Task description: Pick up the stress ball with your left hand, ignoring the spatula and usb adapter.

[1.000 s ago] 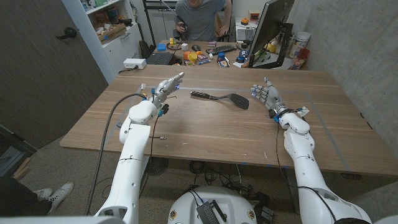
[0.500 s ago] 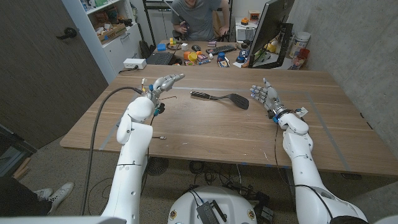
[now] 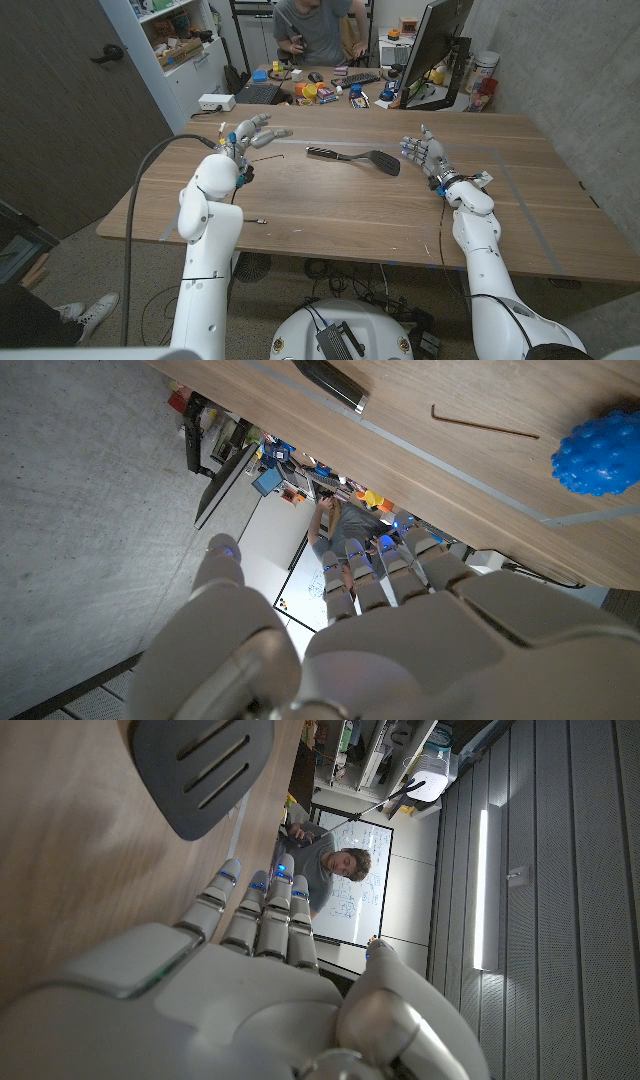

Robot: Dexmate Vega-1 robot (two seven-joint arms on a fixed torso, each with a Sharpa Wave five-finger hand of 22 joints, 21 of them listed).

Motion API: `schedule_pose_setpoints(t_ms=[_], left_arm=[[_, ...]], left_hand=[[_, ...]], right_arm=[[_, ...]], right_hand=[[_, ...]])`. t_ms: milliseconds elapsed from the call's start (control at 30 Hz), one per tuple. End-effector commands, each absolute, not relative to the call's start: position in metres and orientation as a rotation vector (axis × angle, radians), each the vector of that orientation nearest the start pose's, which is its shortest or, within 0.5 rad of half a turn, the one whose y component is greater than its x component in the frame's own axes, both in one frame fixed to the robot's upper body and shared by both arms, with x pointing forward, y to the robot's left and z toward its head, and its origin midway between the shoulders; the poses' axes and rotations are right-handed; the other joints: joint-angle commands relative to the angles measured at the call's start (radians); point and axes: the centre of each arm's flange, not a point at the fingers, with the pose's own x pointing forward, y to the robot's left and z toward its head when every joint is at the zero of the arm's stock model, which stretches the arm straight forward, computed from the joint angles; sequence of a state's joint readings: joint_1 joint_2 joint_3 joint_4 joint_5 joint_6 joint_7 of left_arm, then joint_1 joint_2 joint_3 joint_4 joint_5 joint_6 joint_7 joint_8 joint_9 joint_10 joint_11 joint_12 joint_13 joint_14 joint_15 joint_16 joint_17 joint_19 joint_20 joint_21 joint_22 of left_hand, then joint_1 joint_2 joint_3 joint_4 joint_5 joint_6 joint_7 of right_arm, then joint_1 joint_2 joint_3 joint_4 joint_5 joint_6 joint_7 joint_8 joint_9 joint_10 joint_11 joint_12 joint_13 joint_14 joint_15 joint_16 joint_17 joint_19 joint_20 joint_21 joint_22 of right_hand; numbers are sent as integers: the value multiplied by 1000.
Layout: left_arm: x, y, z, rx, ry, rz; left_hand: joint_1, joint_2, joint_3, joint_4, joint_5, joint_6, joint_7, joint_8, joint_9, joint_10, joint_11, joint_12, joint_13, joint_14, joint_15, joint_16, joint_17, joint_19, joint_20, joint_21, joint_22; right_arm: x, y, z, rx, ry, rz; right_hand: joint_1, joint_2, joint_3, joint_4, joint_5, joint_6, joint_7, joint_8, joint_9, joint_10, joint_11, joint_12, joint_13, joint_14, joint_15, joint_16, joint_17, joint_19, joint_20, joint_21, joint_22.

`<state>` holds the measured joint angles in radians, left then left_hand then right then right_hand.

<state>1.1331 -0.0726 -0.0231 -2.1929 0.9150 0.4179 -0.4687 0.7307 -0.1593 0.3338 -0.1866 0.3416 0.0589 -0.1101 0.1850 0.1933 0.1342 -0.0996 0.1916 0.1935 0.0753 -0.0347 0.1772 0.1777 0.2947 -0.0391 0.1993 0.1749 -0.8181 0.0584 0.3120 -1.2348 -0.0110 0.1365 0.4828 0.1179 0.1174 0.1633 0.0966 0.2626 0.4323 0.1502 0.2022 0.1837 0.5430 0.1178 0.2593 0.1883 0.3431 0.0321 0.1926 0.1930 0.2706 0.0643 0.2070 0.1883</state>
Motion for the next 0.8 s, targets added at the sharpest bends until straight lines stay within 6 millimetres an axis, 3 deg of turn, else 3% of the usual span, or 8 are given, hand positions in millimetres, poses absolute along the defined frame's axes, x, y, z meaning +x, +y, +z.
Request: schedule_pose_setpoints(t_ms=[33,67,300,533,800], left_arm=[[490,270,28,749,-168,241],[490,271,27,750,-153,244],[487,280,26,773,-55,257],[489,287,44,745,80,183],[500,298,43,719,101,196]], left_hand=[[106,18,29,1,16,-47,10,0,6,-32,21,-3,3,-16,-47,4,4,26,-57,3,4],[134,26,38,1,16,-52,16,3,6,-41,27,-3,3,-20,-42,5,4,26,-55,4,4],[180,39,53,3,14,-53,21,8,7,-50,34,0,4,-22,-34,7,5,33,-50,6,5],[215,47,63,5,8,-50,20,13,8,-44,26,7,4,-17,-37,10,5,29,-47,4,5],[242,50,68,12,-3,-29,16,23,8,-21,15,18,4,3,-49,17,5,30,-46,4,6]], right_arm=[[672,-289,-36,51,-558,229],[672,-289,-36,49,-557,230],[674,-287,-34,44,-557,230],[675,-285,-37,48,-547,226],[675,-289,-39,41,-541,212]], right_hand=[[11,35,6,2,7,3,0,-2,5,4,6,-5,2,7,-2,5,2,7,2,5,2],[11,35,7,2,7,3,0,-2,5,3,4,-5,2,7,-2,5,2,8,2,5,2],[10,35,7,2,7,2,-1,-3,5,3,5,-6,2,5,-4,4,2,7,2,5,3],[10,35,7,2,7,2,1,-4,5,4,2,-7,2,4,-2,4,2,7,2,5,3],[10,35,7,2,7,1,1,-4,5,4,5,-8,2,4,-3,4,2,6,3,5,3]])
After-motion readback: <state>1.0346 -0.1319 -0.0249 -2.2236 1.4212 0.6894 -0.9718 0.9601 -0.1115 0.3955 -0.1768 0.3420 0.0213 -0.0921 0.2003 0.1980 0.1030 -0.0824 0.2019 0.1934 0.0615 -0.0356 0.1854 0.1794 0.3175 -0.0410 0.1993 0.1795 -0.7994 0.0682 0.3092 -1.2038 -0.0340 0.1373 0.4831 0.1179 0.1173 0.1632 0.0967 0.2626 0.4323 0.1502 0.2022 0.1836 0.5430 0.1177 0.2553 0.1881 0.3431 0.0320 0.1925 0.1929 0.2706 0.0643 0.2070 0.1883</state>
